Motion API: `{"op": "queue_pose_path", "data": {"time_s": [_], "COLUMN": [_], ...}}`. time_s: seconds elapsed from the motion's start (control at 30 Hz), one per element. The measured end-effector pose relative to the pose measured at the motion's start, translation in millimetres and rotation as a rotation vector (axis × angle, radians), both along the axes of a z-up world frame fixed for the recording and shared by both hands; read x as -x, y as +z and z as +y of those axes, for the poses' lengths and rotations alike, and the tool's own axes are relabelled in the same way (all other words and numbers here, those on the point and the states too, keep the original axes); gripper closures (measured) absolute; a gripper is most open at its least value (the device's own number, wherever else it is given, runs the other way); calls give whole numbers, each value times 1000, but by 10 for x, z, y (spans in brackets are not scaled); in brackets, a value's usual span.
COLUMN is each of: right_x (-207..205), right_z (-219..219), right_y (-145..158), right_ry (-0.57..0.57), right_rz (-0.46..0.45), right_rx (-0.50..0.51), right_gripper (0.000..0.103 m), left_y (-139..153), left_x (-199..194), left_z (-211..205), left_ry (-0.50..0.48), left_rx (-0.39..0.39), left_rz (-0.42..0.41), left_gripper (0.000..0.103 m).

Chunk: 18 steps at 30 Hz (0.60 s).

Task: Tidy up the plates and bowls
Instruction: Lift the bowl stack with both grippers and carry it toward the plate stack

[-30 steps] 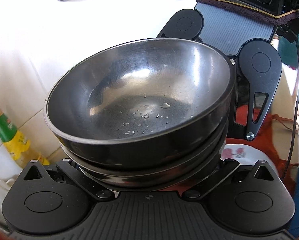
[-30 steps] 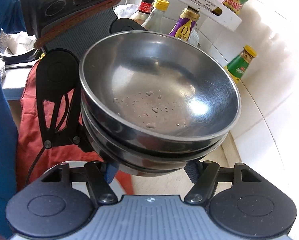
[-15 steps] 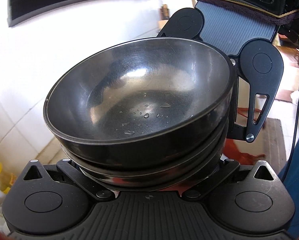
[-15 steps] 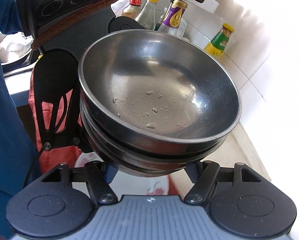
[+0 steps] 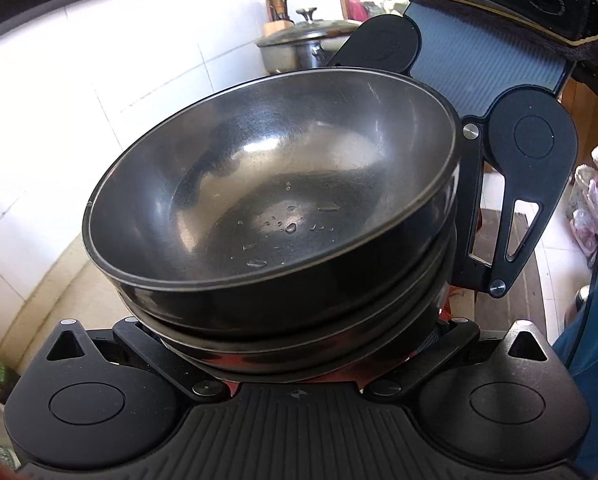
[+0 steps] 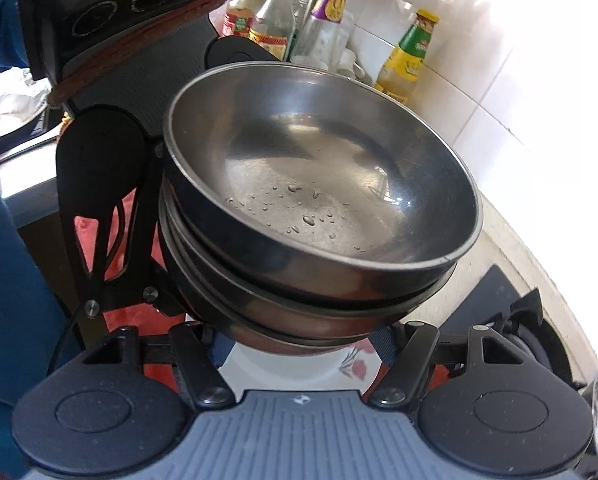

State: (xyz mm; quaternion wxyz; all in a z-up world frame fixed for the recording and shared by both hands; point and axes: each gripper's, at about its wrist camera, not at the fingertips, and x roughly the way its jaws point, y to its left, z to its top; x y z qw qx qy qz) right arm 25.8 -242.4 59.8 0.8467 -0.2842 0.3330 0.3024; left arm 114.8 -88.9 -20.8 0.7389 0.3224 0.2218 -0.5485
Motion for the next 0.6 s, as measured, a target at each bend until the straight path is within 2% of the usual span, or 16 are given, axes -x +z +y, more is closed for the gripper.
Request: {"op": "queue_pose_path", "data": {"time_s": [0.07, 0.17, 0.37, 0.43, 0.6], "right_x": [-4, -15, -55, -74, -112], "right_z": [6, 6, -19, -14, -25], "right_y": [-51, -100, -191, -239, -471], "right_ry": [-11, -28, -58, -55, -61], "right_rz": [-2, -12, -33, -47, -32], "right_rx": [-9, -18, -41, -35, -31], "right_gripper": [36, 36, 35, 35, 35], "left_y": [-24, 31, 69, 88, -81], "left_x": [-25, 193, 272, 357, 377], "left_z": [-21, -231, -282, -267, -348], "left_ry": [-5, -11, 1, 0, -10], "left_rx": [-8, -16, -13, -10, -28], "left_rz": [1, 0, 1, -21, -47], "left_gripper": [0, 0, 0, 0, 0]}}
